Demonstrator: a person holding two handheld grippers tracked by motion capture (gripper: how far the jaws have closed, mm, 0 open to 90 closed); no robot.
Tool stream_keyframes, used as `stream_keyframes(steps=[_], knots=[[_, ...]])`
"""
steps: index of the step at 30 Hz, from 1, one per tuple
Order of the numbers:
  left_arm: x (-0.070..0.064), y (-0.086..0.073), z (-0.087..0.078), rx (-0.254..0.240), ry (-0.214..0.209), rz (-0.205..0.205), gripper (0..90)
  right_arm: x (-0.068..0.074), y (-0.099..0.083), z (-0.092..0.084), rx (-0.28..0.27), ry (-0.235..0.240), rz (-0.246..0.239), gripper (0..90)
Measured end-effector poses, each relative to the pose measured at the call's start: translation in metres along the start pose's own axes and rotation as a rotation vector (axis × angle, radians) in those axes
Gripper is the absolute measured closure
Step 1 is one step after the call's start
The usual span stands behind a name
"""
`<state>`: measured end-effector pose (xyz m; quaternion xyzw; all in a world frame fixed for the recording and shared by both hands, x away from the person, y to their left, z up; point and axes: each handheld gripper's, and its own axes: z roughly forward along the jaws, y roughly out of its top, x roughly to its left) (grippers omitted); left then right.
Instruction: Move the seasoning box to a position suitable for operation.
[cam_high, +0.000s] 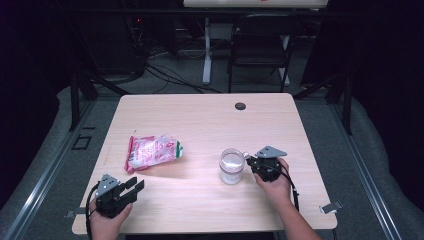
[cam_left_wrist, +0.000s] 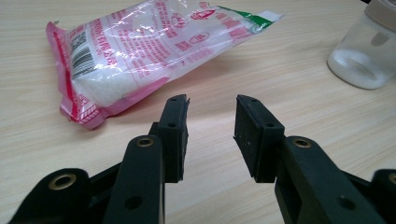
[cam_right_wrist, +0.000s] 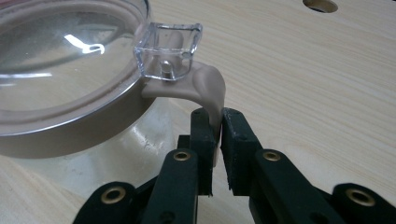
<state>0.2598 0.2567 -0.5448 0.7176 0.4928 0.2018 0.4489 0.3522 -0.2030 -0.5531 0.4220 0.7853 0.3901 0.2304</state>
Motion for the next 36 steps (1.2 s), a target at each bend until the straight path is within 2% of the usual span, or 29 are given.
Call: stream_keyframes(steps=[4,8,12,16,19,26,31,33,36], knots=[[-0.005,0.004,0.007,0.002,-0.019,0.015,65.0,0.004,-0.004,-0.005,0.001,-0.003,0.01,83.3],[-0.013,0.01,0.017,0.002,-0.055,0.034,65.2,0.011,-0.007,-0.011,0.006,-0.006,-0.002,83.2],[-0.021,0.014,0.027,0.017,-0.087,0.068,65.1,0.02,-0.012,-0.018,0.009,0.006,0.012,82.9],[-0.028,0.018,0.035,0.026,-0.116,0.094,65.1,0.029,-0.016,-0.024,0.011,0.008,0.006,82.7],[-0.031,0.021,0.039,0.023,-0.141,0.097,65.1,0.035,-0.019,-0.029,0.017,0.019,0.002,82.3],[-0.036,0.026,0.045,0.033,-0.163,0.118,65.1,0.049,-0.023,-0.036,0.022,0.042,-0.026,80.8],[-0.039,0.028,0.047,0.032,-0.185,0.093,67.4,0.055,-0.025,-0.041,0.023,0.074,-0.049,75.9],[-0.04,0.029,0.049,0.036,-0.188,0.103,67.7,0.056,-0.026,-0.043,0.026,0.075,-0.043,75.1],[-0.043,0.031,0.053,0.043,-0.189,0.125,67.6,0.056,-0.028,-0.046,0.025,0.105,-0.029,75.4]])
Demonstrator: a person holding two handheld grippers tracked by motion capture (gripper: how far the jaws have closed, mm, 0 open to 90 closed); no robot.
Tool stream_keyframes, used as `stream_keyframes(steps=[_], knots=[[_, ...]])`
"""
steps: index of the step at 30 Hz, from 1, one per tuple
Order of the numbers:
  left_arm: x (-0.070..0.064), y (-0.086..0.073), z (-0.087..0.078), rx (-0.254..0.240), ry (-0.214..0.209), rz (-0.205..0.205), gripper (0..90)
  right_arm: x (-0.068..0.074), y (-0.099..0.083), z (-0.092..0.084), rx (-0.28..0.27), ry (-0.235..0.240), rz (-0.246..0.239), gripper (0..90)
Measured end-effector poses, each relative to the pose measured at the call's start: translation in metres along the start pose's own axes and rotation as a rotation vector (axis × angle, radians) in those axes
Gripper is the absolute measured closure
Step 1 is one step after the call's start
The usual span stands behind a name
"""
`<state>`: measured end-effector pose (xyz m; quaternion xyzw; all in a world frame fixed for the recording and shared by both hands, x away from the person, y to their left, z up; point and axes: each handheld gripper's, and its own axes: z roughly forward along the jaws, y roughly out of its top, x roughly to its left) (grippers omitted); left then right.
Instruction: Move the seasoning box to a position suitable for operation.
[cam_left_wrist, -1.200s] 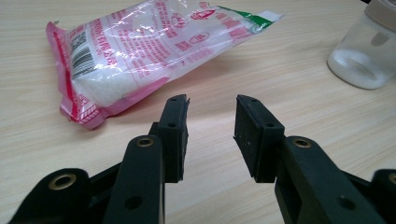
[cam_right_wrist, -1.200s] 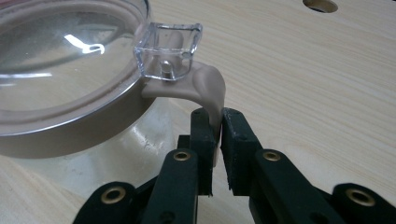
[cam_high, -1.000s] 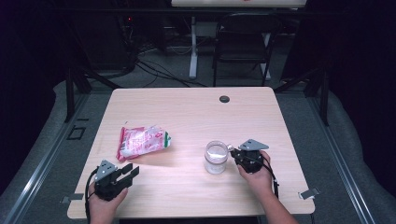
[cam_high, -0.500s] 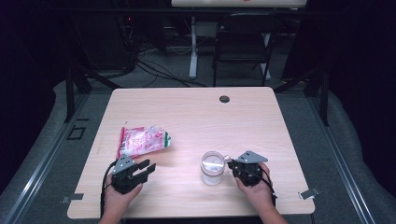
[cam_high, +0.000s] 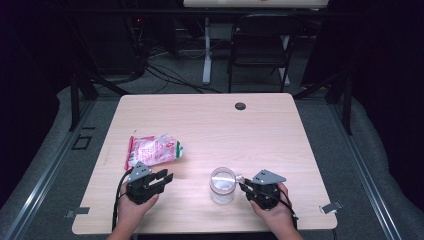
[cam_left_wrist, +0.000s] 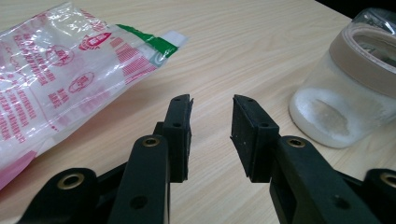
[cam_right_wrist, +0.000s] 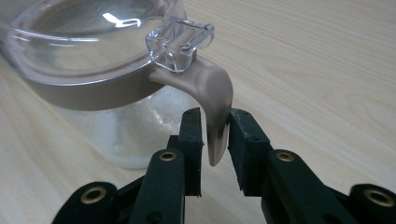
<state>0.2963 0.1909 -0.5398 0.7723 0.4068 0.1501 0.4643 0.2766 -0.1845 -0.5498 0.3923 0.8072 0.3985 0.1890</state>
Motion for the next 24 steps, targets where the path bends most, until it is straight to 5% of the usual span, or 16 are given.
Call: stream_keyframes(steps=[8,13,18,24], knots=[[-0.005,0.003,0.006,0.002,0.02,0.044,64.8,0.006,-0.003,-0.005,-0.006,-0.005,-0.025,72.0],[-0.003,0.003,0.004,-0.005,0.04,0.037,63.1,0.003,-0.002,-0.015,-0.032,0.019,0.011,69.2],[-0.003,0.003,0.003,-0.003,0.05,0.038,61.8,0.005,0.001,-0.023,-0.065,0.009,-0.002,68.0],[0.001,0.002,0.002,-0.015,0.007,-0.002,62.0,0.003,0.006,-0.032,-0.098,-0.001,0.011,67.5]])
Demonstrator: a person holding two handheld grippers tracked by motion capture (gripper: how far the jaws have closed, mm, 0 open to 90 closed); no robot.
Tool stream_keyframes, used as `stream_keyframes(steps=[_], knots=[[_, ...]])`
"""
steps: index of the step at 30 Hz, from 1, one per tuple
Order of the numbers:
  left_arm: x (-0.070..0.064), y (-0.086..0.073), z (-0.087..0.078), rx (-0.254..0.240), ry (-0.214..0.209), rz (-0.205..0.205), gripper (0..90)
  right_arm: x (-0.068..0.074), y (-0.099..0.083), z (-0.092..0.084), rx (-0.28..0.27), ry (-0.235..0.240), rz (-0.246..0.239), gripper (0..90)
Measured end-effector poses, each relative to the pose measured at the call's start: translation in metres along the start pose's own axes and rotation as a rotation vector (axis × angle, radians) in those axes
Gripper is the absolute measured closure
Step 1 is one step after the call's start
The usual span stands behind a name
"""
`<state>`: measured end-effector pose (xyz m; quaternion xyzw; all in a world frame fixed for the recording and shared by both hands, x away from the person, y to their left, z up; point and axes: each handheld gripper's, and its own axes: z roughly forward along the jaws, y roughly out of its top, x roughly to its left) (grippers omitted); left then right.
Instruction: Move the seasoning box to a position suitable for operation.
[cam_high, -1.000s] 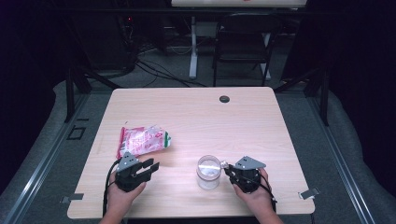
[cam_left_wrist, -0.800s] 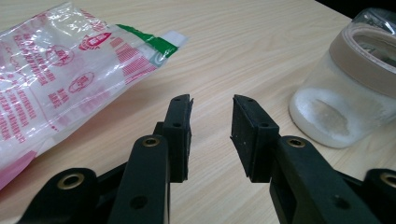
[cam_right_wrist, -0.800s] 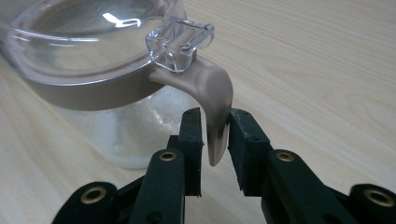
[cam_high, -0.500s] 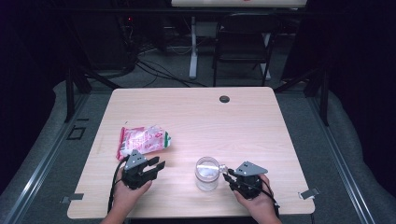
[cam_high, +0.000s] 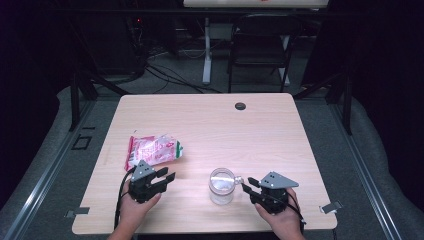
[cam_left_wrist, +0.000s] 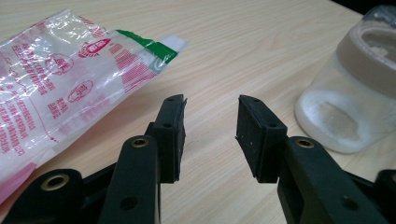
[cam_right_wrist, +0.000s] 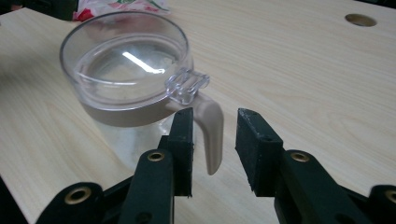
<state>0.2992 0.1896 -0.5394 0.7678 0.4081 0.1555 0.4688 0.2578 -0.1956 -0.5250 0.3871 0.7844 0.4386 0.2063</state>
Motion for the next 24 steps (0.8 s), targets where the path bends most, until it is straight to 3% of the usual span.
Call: stream_keyframes(steps=[6,7,11,20,24], knots=[[0.002,0.007,-0.003,-0.029,-0.009,-0.053,62.1,-0.006,0.005,-0.003,-0.005,-0.001,0.033,69.9],[0.002,0.011,-0.003,-0.013,-0.016,-0.062,62.1,-0.006,0.006,-0.003,-0.012,-0.001,0.035,70.0],[-0.006,0.028,-0.002,0.005,-0.042,-0.018,67.9,-0.008,0.018,-0.004,0.003,-0.01,0.023,74.2],[-0.024,0.067,0.01,-0.015,-0.056,-0.011,74.2,-0.011,0.049,0.0,0.033,-0.009,0.059,78.1],[-0.033,0.076,0.016,-0.011,-0.091,0.011,78.6,-0.013,0.056,-0.001,0.034,-0.002,0.072,80.3]])
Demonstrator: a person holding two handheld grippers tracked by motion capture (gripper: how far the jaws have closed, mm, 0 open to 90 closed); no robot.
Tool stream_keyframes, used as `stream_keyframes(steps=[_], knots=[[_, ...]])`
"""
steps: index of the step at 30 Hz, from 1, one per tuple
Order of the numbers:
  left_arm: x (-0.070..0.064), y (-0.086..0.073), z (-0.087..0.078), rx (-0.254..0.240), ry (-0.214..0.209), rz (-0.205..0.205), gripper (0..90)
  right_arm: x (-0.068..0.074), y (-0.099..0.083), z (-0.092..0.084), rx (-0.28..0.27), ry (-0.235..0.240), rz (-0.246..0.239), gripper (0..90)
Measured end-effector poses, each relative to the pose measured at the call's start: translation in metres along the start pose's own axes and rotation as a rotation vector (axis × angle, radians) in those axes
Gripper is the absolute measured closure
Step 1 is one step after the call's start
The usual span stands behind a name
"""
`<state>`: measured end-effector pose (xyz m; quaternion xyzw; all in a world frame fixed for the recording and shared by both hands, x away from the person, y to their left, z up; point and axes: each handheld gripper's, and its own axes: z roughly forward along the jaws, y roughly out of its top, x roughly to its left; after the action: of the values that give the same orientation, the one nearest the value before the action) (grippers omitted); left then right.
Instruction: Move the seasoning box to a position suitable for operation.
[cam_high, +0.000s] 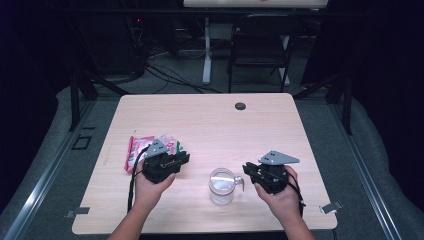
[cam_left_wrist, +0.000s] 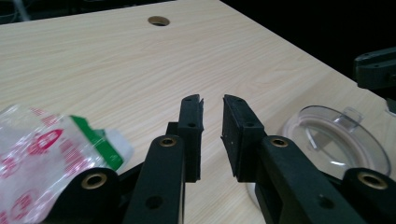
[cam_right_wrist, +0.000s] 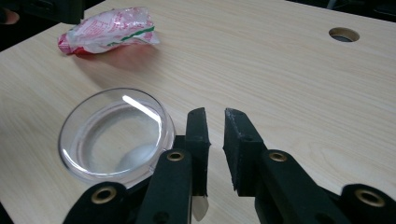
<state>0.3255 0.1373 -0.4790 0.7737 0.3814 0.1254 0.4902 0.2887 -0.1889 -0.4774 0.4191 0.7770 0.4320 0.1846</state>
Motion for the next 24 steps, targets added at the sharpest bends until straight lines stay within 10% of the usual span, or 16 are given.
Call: stream_keyframes(steps=[24], knots=[[-0.041,-0.034,0.025,0.205,-0.164,0.151,90.0,0.011,-0.012,0.009,0.038,0.05,0.02,81.3]])
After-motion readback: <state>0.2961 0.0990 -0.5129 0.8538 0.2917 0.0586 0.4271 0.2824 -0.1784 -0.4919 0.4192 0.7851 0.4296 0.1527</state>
